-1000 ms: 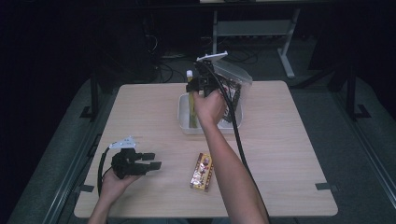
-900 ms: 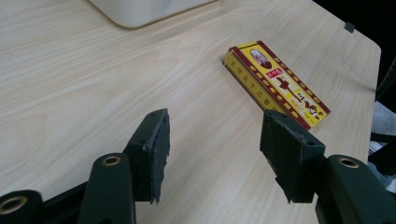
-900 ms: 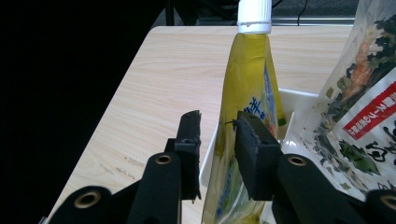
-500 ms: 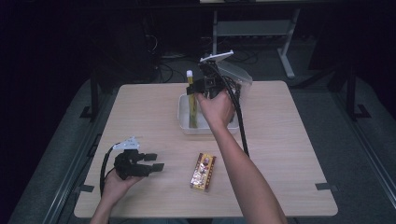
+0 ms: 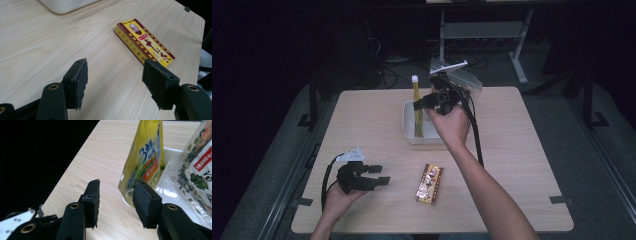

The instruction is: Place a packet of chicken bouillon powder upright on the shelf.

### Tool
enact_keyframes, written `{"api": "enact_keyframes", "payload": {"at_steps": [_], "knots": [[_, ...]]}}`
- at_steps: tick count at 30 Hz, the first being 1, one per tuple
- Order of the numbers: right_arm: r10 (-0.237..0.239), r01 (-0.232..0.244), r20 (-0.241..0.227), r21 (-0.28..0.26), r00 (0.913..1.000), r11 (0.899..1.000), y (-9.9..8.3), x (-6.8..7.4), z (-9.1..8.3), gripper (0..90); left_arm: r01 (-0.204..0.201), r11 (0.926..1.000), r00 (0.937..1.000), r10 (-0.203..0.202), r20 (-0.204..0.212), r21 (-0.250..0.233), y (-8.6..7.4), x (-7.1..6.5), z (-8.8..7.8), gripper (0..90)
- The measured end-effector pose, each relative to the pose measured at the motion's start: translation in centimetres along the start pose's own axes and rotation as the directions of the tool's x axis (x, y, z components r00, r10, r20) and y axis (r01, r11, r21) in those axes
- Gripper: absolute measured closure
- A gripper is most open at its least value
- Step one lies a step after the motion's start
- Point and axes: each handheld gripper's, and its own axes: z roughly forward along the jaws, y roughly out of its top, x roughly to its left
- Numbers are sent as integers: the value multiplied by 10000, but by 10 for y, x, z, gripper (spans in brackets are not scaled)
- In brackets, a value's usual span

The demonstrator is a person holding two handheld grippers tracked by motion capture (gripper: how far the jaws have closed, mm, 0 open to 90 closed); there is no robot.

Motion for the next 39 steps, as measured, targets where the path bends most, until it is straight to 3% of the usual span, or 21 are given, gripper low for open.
{"api": "enact_keyframes", "payload": {"at_steps": [17, 39], "knots": [[-321, 332, -290, 400, 9991, 9986, -38, -17, -4, 537, -202, 9997, 9998, 201, 53, 96, 3, -11, 9, 339], [-623, 660, -358, 1130, 9974, 9914, -88, -39, 6, 530, -466, 9986, 9986, 460, 245, 245, 7, -41, 38, 254]]}}
